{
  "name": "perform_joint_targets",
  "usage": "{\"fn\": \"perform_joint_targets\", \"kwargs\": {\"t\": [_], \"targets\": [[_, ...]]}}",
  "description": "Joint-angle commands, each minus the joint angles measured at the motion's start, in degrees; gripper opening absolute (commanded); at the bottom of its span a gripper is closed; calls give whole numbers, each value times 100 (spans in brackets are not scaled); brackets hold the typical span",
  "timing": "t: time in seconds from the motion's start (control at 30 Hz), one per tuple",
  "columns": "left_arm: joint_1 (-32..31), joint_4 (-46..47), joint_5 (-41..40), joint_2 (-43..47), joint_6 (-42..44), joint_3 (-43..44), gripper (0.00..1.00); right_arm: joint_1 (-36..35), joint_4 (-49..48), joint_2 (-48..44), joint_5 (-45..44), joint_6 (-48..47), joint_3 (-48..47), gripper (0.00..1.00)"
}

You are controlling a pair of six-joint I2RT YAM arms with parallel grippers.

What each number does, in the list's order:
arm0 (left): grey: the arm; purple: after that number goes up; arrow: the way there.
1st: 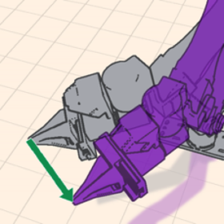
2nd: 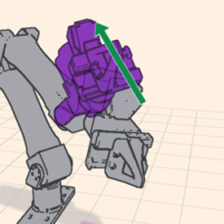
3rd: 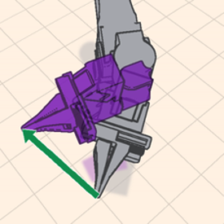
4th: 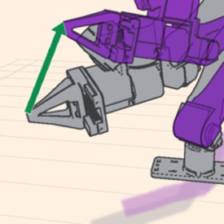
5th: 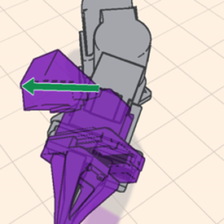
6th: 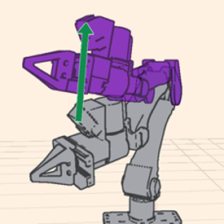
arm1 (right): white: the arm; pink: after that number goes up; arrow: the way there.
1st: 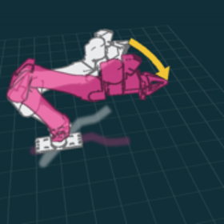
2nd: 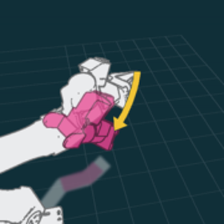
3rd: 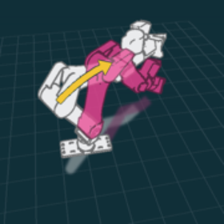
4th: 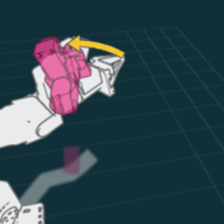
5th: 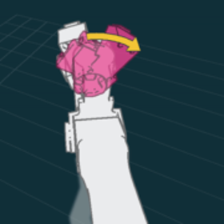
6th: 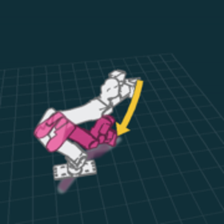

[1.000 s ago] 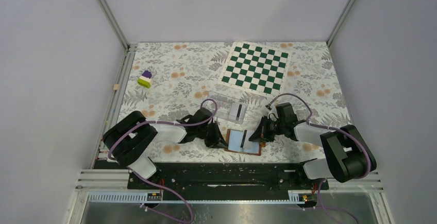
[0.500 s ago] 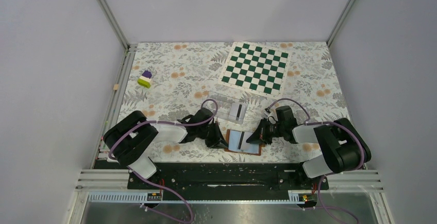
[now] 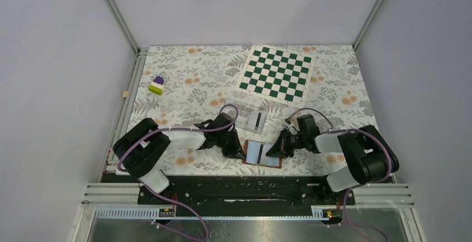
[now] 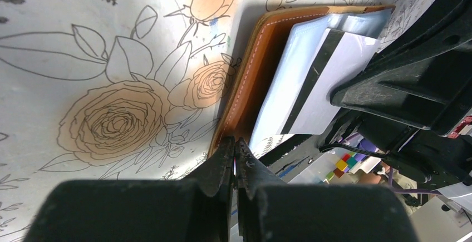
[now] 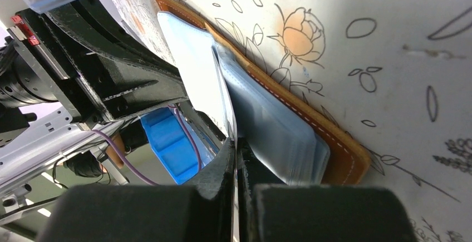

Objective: Put the credit cards into the card holder
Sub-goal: Insert the credit card into the card holder.

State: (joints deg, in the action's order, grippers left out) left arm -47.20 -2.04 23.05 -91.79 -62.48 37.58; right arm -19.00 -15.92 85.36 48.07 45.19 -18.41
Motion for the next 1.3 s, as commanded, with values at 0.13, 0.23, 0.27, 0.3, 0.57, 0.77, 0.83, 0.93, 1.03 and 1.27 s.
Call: {"fn": "perform_joint_targets", "kwargs": {"t": [0.13, 0.23, 0.27, 0.3, 0.57, 0.77, 0.83, 0.93, 1.03, 1.27], "targets": [[-21, -232, -122, -278, 268, 263, 2, -7, 968, 420, -64, -583, -322, 0], [-22, -294, -82, -340, 312, 327, 2, -15, 966, 540, -98, -666, -485, 0], [-22, -370, -94, -362, 353, 367, 2, -16, 968, 569, -111, -710, -555, 0], [-21, -449, -102, -380, 411, 417, 2, -16, 998, 581, -124, -757, -615, 0], [-8, -1137, -330, -537, 774, 826, 5, -58, 1455, 838, -232, -1106, -1091, 0], [172, -1461, -547, -528, 872, 900, 11, -141, 1499, 925, -420, -1132, -1093, 0], [268, -1526, -590, -537, 899, 925, 12, -196, 1553, 923, -495, -1187, -1109, 1], [318, -1713, -674, -651, 976, 1138, 13, -309, 1557, 967, -571, -1197, -1178, 3], [321, -1879, -745, -839, 1006, 1343, 13, -398, 1559, 1039, -599, -1158, -1238, 4], [317, -1868, -678, -1013, 992, 1363, 13, -422, 918, 937, -658, -795, -1007, 7]]}}
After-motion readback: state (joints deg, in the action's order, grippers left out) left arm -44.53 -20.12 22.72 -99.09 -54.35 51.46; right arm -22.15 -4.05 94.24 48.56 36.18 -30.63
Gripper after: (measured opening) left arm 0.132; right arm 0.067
